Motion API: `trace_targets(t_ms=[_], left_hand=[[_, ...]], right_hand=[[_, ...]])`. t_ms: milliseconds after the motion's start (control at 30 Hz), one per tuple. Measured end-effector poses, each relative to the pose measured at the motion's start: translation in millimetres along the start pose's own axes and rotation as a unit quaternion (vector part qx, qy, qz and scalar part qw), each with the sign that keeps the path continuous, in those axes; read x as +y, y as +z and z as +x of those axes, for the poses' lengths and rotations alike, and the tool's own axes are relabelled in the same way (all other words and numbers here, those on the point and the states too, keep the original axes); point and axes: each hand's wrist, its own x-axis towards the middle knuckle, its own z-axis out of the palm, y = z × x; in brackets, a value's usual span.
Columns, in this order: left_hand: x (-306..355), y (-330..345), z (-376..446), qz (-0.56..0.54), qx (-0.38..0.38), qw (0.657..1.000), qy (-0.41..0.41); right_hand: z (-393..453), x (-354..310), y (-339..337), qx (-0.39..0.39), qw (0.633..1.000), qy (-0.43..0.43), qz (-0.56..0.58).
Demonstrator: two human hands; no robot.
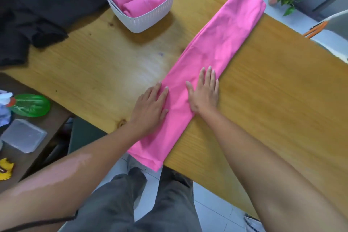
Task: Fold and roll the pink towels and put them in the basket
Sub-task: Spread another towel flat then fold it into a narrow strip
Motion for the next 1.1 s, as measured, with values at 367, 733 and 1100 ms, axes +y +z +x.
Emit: trace_targets(t_ms=[367,733,1100], left_hand=[[-42.3,0.7,-108.2,0.017,-0.038,0.999,-0.019],[-67.1,-3.6,-142.1,-0.299,-0.015,0.94,-0.162],[-68.0,-10.7,-128.7,-0.381,-0.058,0.905,-0.181]], right_hand=[[-186.6,-67.3,61.7,-0.028,1.0,-0.012,0.005],[-284.6,-79.4,75.5,0.1,0.945,0.028,0.309],[-288.8,-78.0,74.4,0.056,0.973,-0.014,0.224]])
